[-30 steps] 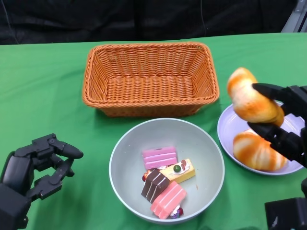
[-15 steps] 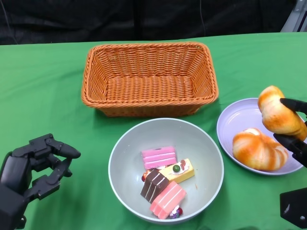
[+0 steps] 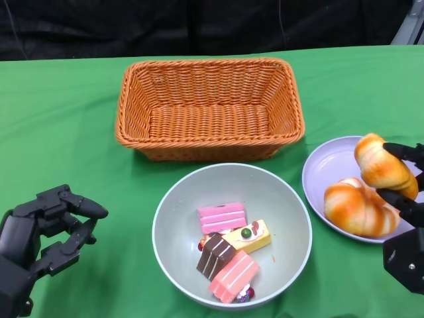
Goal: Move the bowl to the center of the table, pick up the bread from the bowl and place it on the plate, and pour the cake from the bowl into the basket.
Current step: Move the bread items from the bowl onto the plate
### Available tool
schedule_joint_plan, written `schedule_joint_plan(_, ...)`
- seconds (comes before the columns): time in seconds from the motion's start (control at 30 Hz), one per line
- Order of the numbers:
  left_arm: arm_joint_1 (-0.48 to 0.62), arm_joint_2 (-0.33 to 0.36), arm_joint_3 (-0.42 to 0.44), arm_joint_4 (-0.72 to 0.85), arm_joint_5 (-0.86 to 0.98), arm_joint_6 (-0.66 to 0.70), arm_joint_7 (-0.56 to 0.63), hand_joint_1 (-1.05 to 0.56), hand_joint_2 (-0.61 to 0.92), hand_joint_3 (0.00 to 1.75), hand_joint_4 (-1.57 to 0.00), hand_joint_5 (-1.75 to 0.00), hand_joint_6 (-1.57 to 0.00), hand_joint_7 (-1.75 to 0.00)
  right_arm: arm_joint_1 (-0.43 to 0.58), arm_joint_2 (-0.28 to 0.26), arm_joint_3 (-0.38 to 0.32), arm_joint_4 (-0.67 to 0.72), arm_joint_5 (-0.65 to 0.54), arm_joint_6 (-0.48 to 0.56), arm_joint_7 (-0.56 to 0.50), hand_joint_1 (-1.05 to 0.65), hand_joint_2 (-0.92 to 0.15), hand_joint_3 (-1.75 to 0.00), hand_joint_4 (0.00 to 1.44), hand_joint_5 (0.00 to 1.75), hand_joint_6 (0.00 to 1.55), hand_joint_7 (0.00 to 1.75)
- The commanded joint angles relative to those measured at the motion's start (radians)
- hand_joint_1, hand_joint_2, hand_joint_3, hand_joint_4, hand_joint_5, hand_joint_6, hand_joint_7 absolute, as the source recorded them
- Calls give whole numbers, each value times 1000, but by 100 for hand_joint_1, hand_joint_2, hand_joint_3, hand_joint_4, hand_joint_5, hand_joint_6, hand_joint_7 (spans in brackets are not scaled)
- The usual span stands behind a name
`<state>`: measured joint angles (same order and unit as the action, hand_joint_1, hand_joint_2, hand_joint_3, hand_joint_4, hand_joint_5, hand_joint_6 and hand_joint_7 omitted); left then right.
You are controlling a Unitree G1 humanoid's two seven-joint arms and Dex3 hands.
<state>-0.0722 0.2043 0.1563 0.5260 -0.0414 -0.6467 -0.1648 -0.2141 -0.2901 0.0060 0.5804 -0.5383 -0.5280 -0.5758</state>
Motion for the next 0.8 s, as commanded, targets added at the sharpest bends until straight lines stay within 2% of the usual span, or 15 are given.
schedule_joint_plan(0.03,0,21,9,-9,-7,-1,-4,6,87,48,-78,-140,-86,-97,-26,-17,2,37,19,9,2,-4,-86,0,79,129,103,33)
schedule_joint_plan(0.17,4,23,9,-12,-6,0,-2,5,87,47,-77,-140,-86,-97,-64,-29,24,119,1,16,-13,-8,-87,0,79,133,106,22)
schedule_joint_plan(0.2,4,23,9,-12,-3,-1,0,5,86,47,-77,-141,-86,-97,-72,-32,28,134,-2,14,-19,-8,-87,0,79,129,107,19)
schedule_joint_plan(0.37,6,24,9,-16,0,6,3,4,86,47,-78,-140,-87,-96,-107,-45,50,195,-11,12,-34,-9,-88,0,78,129,109,14)
schedule_joint_plan(0.63,5,20,8,-11,-6,-1,-3,3,86,46,-77,-140,-87,-97,-157,-62,70,279,-2,9,-33,-11,-89,-1,75,129,110,10)
schedule_joint_plan(0.8,5,20,7,-12,5,-3,8,6,86,48,-79,-140,-88,-98,-176,-70,77,314,8,-10,-37,-10,-90,0,76,121,111,7)
